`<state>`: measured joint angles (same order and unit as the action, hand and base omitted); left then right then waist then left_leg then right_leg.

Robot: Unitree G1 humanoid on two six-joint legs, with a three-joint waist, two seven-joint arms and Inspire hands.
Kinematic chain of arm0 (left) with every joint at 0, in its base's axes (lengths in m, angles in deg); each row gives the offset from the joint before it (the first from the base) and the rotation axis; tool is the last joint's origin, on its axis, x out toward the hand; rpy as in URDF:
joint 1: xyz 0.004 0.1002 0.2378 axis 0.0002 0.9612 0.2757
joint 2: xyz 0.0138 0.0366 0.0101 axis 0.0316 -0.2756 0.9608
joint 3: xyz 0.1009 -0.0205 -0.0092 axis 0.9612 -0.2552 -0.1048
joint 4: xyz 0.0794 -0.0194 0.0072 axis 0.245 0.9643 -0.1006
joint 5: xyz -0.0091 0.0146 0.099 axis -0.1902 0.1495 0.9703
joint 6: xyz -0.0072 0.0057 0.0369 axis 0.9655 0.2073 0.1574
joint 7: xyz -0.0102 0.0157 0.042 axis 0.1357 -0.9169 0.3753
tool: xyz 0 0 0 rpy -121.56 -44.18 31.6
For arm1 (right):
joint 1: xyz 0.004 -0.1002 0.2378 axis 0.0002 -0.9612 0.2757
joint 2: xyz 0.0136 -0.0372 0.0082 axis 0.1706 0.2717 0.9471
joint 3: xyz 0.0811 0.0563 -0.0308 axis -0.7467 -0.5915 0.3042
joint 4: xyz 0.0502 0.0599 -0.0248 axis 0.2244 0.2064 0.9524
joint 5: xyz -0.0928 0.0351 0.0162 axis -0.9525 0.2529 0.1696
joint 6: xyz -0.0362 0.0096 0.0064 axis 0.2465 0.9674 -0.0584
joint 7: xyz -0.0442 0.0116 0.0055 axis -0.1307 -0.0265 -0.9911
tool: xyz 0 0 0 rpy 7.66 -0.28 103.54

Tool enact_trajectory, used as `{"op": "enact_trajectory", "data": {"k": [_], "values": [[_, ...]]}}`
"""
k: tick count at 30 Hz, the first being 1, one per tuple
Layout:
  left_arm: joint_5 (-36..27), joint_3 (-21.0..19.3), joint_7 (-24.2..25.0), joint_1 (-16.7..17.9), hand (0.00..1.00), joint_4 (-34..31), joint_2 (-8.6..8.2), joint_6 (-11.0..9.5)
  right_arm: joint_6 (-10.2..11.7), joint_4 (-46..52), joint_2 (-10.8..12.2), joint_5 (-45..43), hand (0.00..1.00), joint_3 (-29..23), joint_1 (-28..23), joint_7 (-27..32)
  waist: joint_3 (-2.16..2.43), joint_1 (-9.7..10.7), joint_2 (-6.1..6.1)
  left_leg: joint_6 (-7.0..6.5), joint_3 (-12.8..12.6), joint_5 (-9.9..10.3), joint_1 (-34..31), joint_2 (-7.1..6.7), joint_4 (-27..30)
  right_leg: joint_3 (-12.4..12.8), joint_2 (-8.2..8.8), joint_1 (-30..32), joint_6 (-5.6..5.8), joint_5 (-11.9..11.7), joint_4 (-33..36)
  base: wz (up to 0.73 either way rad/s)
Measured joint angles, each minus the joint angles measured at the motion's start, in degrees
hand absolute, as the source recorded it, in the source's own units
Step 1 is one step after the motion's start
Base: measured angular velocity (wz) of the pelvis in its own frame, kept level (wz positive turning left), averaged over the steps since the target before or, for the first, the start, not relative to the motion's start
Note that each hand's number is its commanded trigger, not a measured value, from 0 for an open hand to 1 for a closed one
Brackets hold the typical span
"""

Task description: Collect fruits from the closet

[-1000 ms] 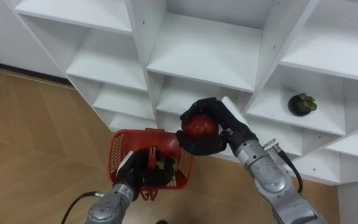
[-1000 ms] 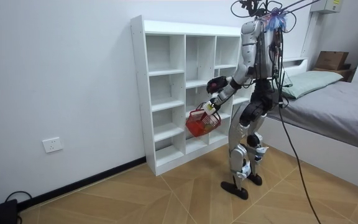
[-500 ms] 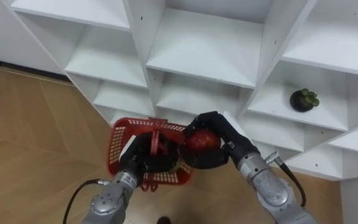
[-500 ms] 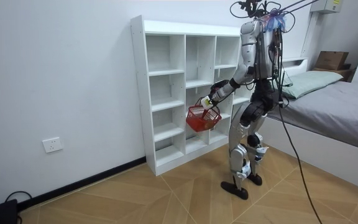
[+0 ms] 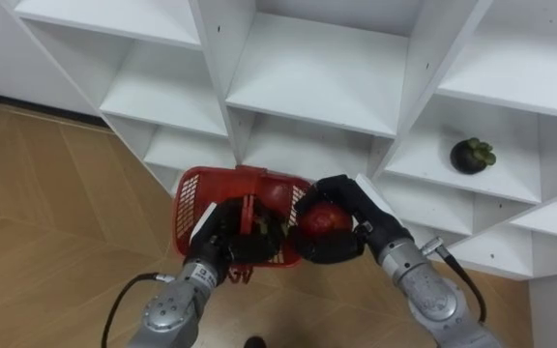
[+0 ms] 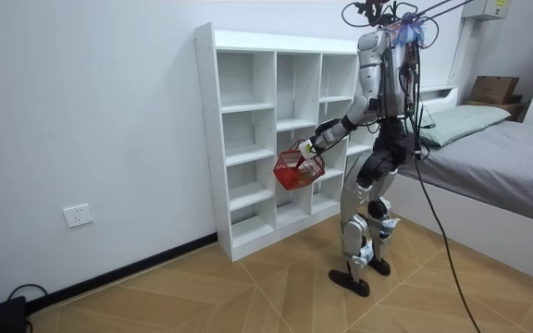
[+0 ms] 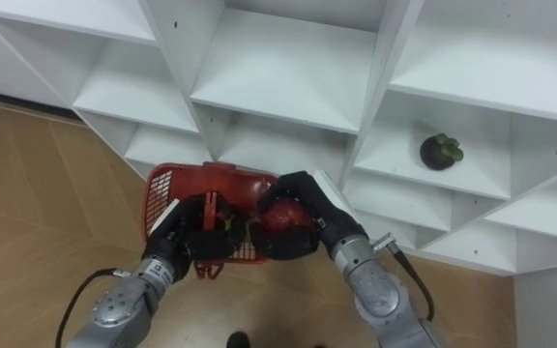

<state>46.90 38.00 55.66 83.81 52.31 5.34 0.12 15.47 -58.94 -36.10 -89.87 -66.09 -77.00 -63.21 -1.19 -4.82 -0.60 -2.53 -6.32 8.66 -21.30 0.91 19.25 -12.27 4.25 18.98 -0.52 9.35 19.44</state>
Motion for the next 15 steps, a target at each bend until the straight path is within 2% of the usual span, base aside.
{"op": "enact_trajectory", "data": {"k": [7,15], "values": [[-0.4,0.6,0.2,0.0,1.00,-1.3,0.38,0.0,0.0,0.0,0.0,0.0,1.00,0.1,0.0,1.6,0.01,0.1,-0.04,0.02,-0.2,0.0,0.0,0.05,0.0,0.1,-0.03,0.1,0.00,0.0,0.0,0.00],[-0.7,0.8,2.7,0.1,1.00,-1.3,0.51,0.0,0.0,0.0,0.4,-0.1,1.00,0.0,0.0,3.1,0.01,0.1,-0.09,0.02,-0.9,0.0,0.4,0.21,-0.2,0.8,-0.15,0.0,-0.01,0.0,0.1,-0.04]]}}
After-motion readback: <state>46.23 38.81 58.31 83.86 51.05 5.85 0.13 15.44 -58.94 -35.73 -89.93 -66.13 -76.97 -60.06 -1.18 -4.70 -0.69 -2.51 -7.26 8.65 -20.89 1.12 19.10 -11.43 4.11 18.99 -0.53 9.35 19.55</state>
